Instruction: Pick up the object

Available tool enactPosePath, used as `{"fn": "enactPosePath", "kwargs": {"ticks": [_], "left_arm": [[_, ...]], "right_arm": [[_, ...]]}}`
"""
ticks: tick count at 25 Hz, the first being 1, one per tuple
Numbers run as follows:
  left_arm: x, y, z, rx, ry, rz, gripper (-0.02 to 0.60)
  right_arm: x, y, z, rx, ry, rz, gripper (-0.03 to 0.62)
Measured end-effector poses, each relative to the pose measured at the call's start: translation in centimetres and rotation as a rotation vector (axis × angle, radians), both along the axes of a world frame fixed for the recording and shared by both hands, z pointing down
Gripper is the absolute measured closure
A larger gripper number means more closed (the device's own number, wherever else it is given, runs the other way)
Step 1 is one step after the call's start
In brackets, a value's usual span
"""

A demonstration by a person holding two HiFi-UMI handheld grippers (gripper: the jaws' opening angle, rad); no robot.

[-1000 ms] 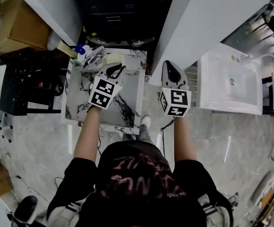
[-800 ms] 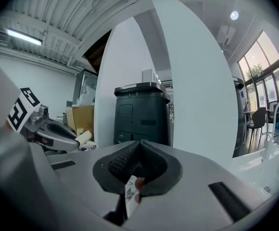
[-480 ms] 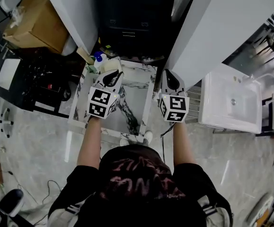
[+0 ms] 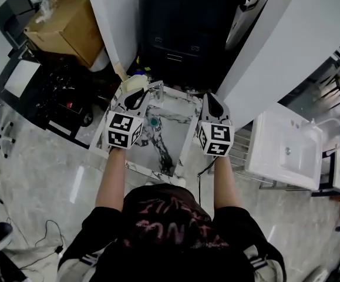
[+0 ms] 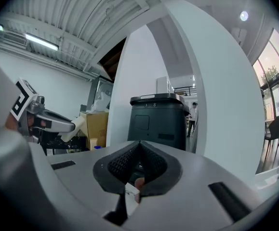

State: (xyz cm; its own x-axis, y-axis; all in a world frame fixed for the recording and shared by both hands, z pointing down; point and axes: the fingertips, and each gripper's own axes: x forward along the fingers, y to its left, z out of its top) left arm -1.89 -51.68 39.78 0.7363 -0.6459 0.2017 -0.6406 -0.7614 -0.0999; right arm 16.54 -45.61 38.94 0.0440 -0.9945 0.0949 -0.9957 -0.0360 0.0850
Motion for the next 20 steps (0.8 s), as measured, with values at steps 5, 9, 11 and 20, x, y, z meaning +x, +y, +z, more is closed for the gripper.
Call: {"fn": "enactPosePath", "kwargs": {"ticks": [5,9,11,20], "left_arm": [[-1.3,-0.4,-1.4,0.021,0.029,-0.036,0.535],[-1.6,-0.4,-2.1,0.03,0.033,-0.046,0.535],[-1.5,-0.5,-2.5,0.034,0.037,-0.046,0.535],[-0.8,-0.5,-2.9,0.039,0.047,-0.034,0.535]], "right_arm": [[-0.1,-0.2,-0.8,0.009,0.013,-0.01,0.58],[0.1,-0.2,-1.3,0.014,0.011,-0.011,0.58],[0.4,-0.2,-1.4,0.017,0.005,-0.009,0.58],[1.3,-0.1,-1.3,0.018,-0.008,0.002,0.58]]}}
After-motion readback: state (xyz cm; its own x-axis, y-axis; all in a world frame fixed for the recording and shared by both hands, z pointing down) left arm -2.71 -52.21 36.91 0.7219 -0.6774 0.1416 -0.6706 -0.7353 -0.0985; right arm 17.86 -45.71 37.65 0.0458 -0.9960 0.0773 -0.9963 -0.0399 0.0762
